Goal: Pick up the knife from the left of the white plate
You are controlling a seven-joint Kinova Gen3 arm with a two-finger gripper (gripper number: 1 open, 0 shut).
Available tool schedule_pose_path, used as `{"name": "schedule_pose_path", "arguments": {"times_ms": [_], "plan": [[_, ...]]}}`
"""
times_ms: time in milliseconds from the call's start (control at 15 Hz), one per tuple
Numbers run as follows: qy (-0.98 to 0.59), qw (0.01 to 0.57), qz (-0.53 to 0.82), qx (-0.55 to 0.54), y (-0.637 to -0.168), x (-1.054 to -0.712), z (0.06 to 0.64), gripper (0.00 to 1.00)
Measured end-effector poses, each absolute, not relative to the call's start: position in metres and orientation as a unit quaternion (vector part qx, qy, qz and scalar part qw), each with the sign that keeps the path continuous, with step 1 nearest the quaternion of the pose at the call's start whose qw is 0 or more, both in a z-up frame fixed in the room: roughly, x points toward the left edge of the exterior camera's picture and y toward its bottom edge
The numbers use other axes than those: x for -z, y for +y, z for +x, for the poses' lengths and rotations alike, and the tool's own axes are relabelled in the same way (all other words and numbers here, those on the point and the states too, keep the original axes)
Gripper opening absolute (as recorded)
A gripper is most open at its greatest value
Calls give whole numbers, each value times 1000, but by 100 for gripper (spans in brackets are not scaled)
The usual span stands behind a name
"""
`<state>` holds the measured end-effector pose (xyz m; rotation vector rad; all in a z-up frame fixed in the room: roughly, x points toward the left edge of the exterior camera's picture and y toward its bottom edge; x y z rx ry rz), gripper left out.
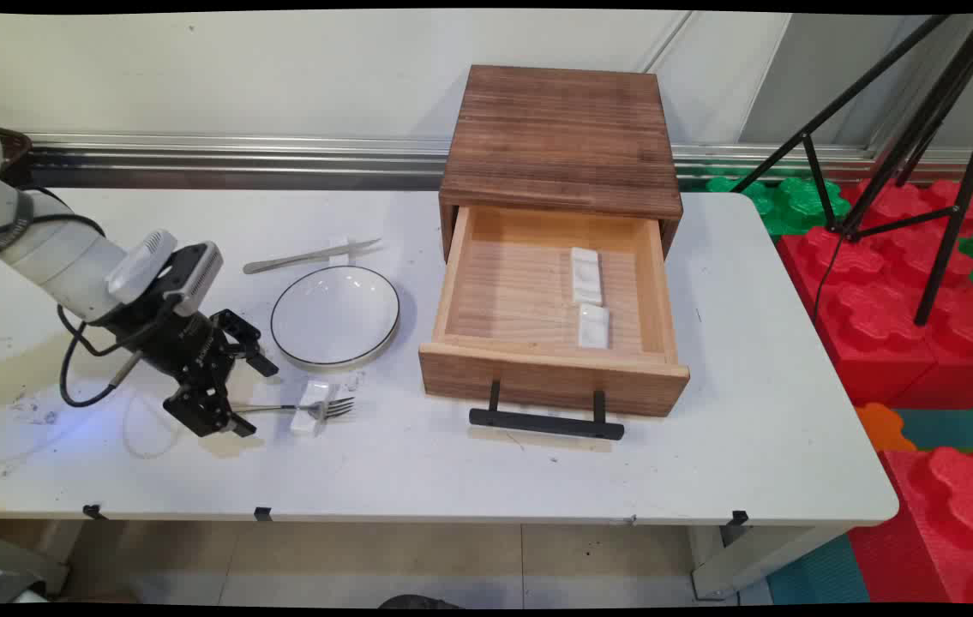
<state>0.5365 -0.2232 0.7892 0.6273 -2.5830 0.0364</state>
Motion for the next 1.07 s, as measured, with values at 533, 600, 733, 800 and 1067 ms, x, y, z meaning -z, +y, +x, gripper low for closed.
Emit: {"name": "schedule_pose_path", "arguments": {"times_ms": [533,600,733,800,1067], "plan": [[-937,256,235,-43,-226,-838,539,100],[-935,259,237,-48,-229,-845,540,100],[-932,263,243,-62,-236,-857,546,100],[-929,264,248,-70,-241,-864,549,100],[-922,266,267,-93,-257,-876,560,100]]}}
